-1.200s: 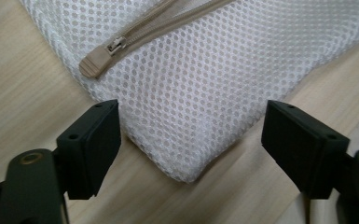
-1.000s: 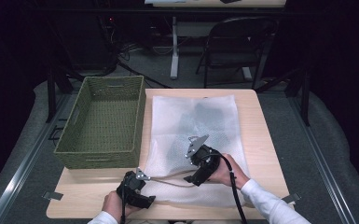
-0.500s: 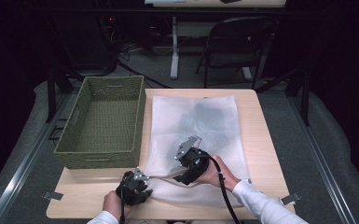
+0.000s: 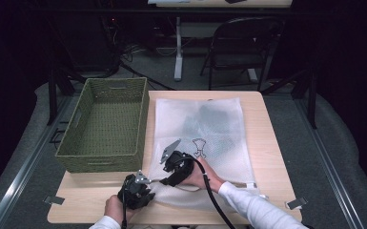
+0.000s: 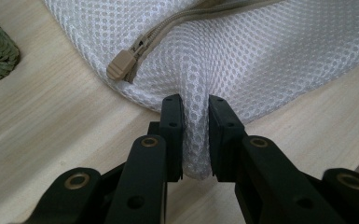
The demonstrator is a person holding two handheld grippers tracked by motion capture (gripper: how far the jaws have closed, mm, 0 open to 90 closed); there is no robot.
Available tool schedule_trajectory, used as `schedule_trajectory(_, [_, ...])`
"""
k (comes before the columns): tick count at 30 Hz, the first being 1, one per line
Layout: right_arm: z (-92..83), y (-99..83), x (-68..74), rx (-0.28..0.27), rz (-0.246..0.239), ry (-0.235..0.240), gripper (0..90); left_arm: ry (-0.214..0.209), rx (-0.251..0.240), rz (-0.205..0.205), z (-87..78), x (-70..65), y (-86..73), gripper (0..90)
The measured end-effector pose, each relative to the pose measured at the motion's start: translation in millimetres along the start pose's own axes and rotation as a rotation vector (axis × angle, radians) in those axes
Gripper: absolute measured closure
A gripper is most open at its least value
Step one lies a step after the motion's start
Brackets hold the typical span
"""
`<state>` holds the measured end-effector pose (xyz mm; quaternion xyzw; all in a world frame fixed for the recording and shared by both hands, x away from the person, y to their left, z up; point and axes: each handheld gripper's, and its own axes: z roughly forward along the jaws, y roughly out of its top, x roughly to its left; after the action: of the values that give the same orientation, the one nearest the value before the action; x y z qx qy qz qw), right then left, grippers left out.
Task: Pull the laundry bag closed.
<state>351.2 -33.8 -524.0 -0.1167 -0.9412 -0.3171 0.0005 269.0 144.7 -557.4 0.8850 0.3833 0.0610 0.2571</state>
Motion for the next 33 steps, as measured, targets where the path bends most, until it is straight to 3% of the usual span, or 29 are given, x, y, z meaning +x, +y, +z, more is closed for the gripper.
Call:
schedule_trajectory(10, [29.0,20.5,-0.6,0.015,-0.006,0.027,65.7,-0.011,-0.003,-0.006,-2.0,0.2,-0.9,77.7])
schedule_trajectory(20, [53.9,27.3,0.8,0.083,-0.006,0.067,68.6,-0.017,0.001,0.008,-2.3,-1.2,-1.7,77.1])
schedule_trajectory(23, [59.4,27.0,-0.1,0.089,0.013,0.074,70.3,-0.024,0.005,0.009,-1.9,-0.9,-1.9,77.2])
schedule_trajectory(27, [60.3,28.7,1.7,0.091,0.002,0.069,79.2,-0.031,0.014,0.007,-1.7,-1.0,-1.6,77.3])
schedule_trajectory(33, [49.2,28.9,-1.7,0.071,0.01,0.057,84.8,-0.03,0.015,0.013,-2.3,0.0,-1.9,77.3])
